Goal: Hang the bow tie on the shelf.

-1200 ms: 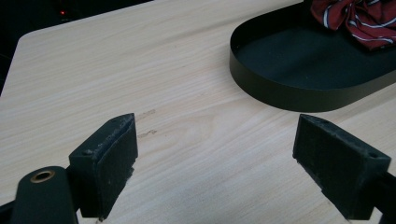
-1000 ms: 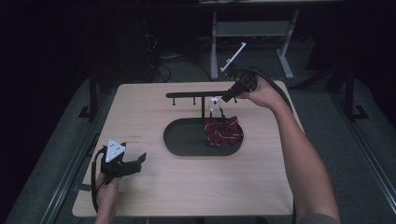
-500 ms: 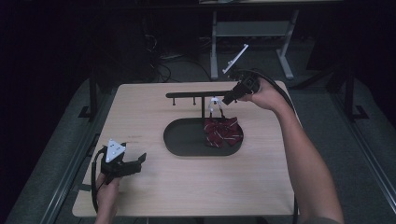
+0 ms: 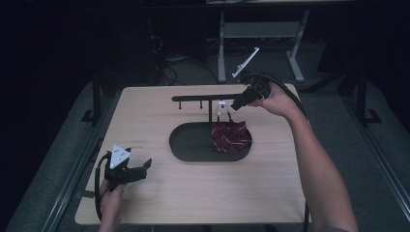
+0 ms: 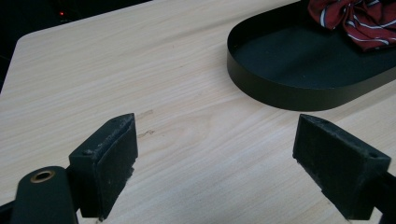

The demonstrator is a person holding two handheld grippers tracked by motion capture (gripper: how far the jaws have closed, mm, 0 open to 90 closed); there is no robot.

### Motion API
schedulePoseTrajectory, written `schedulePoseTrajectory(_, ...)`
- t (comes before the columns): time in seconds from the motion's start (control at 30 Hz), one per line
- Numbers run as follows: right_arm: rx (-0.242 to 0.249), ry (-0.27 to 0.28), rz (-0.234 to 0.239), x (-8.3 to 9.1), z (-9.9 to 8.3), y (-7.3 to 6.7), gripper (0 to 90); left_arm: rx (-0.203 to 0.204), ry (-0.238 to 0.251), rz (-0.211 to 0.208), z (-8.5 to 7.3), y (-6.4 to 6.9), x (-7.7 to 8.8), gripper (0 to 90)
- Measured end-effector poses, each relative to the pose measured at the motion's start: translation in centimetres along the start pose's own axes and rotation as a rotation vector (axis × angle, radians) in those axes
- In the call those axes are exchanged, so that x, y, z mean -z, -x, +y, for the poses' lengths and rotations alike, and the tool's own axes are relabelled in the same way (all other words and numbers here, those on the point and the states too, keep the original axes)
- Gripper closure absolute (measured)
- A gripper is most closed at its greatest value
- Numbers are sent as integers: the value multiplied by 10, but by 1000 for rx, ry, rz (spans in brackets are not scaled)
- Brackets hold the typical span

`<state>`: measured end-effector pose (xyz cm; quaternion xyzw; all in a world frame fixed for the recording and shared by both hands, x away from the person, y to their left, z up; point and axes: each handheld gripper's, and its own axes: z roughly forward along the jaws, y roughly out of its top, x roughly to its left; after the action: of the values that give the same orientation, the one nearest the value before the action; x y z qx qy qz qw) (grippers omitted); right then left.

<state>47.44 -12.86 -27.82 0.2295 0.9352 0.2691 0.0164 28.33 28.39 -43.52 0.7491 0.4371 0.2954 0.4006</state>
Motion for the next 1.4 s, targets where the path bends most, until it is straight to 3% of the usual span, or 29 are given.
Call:
schedulePoseTrajectory(0.93,18,8,9,5,-7,-8,645,-1,-5,2,0,-1,1,135)
schedulePoseTrajectory(1.4,21,28,21,8,-19,-11,624,-3,-6,2,0,0,0,135)
